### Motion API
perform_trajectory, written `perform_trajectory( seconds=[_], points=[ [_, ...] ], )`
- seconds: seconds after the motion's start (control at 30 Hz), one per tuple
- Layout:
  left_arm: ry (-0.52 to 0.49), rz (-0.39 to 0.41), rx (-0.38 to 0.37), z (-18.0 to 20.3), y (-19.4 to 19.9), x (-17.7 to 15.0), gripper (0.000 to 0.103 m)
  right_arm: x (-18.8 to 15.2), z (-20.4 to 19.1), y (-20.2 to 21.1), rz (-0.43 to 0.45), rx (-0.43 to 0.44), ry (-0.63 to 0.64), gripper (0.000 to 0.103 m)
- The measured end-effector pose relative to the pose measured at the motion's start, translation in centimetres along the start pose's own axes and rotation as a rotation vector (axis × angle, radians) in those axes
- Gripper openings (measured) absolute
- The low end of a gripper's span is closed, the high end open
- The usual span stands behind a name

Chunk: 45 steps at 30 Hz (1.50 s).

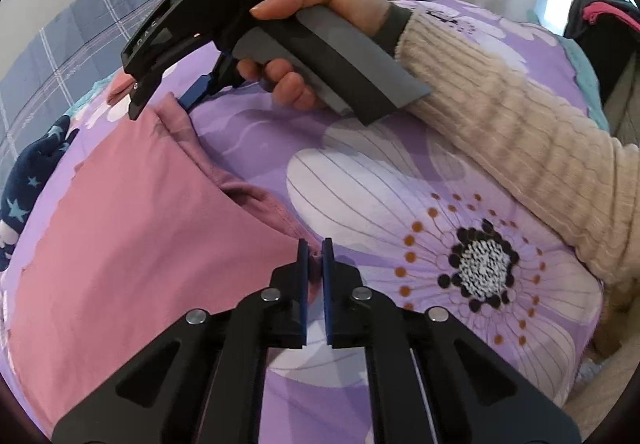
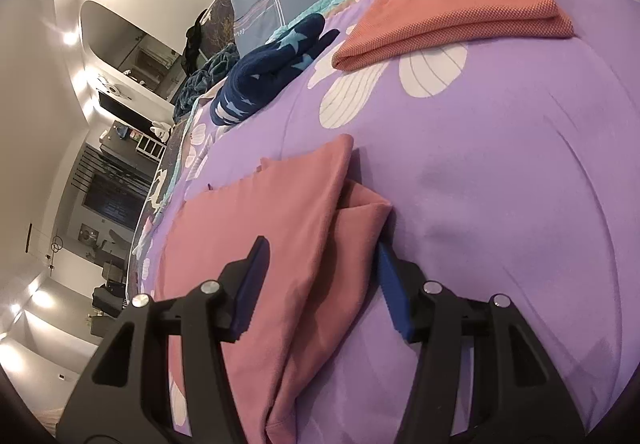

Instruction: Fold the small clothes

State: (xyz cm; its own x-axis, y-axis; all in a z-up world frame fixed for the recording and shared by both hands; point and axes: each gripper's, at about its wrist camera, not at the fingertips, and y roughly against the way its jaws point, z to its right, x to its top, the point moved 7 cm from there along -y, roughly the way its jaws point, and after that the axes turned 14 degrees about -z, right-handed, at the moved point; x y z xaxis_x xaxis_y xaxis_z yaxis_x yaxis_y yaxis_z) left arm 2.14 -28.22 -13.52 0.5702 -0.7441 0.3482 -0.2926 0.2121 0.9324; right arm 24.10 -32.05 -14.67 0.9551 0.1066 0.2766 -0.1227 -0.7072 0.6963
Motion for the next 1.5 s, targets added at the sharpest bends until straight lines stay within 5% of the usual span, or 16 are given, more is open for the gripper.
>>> perform_trajectory(
  seconds=[0.07, 0.1, 0.13, 0.17, 0.33, 0.47, 0.6, 0.73, 0.83, 0.9, 1.0, 1.1, 1.23, 1.27, 1.33, 1.5],
  points=[
    [-0.003, 0.0, -0.012, 0.0, -0.2, -0.2, 0.005, 0.1, -0.1, -0.2, 0.01, -0.003, 0.0, 0.053],
    [-0.003, -0.001, -0.017, 0.0, -0.4, -0.2, 0.005, 0.3, -0.1, -0.4, 0.033, -0.01, -0.005, 0.041],
    [-0.005, -0.001, -0.019, 0.3, -0.5, -0.2, 0.005, 0.5, 0.1, -0.6, 0.058, -0.027, -0.016, 0.012],
    [-0.009, -0.001, -0.022, 0.4, -0.6, -0.2, 0.005, 0.7, 0.7, -1.1, 0.079, -0.07, -0.055, 0.006],
    [-0.026, 0.01, -0.056, 0.8, -0.6, -0.4, 0.005, 1.1, -1.2, 1.8, 0.203, 0.06, -0.025, 0.005],
    [-0.033, 0.003, -0.095, 0.6, -1.0, -0.5, 0.005, 1.9, 0.5, 0.6, 0.226, -0.14, -0.017, 0.004],
    [-0.018, 0.009, -0.119, 0.4, -1.1, -0.6, 0.005, 2.1, 2.4, -0.1, 0.212, -0.071, -0.097, 0.003],
    [-0.034, 0.008, -0.084, 0.7, -0.7, -0.7, 0.006, 2.0, 2.7, 0.4, 0.244, -0.095, -0.093, 0.004],
    [-0.058, 0.003, 0.004, 1.0, 0.0, -0.9, 0.038, 1.8, 2.9, 0.2, 0.235, -0.079, -0.094, 0.003],
    [-0.093, 0.031, 0.075, 1.2, 0.9, -1.0, 0.051, 1.5, 2.8, 0.6, 0.227, -0.069, -0.095, 0.005],
    [-0.118, 0.025, 0.098, 1.3, 1.0, -1.1, 0.051, 1.1, 2.5, 0.5, 0.17, -0.031, -0.1, 0.013],
    [-0.108, -0.004, 0.101, 0.9, -0.3, -0.9, 0.038, 0.6, 1.7, 0.4, 0.073, 0.022, -0.058, 0.032],
    [-0.107, 0.007, 0.073, 0.8, -0.8, -0.2, 0.006, 0.1, 0.1, -0.4, 0.019, 0.016, 0.032, 0.051],
    [-0.107, 0.01, 0.057, 0.8, -0.8, 0.0, 0.005, 0.2, -0.2, -0.7, 0.031, -0.02, 0.041, 0.049],
    [-0.104, 0.027, 0.016, 0.7, -0.3, 0.0, 0.004, 0.3, -0.4, -1.1, 0.069, -0.098, 0.032, 0.008],
    [-0.049, 0.086, -0.11, -0.5, 0.9, 0.3, 0.004, 0.9, -2.8, 1.4, 0.199, -0.051, 0.086, 0.007]
  ],
)
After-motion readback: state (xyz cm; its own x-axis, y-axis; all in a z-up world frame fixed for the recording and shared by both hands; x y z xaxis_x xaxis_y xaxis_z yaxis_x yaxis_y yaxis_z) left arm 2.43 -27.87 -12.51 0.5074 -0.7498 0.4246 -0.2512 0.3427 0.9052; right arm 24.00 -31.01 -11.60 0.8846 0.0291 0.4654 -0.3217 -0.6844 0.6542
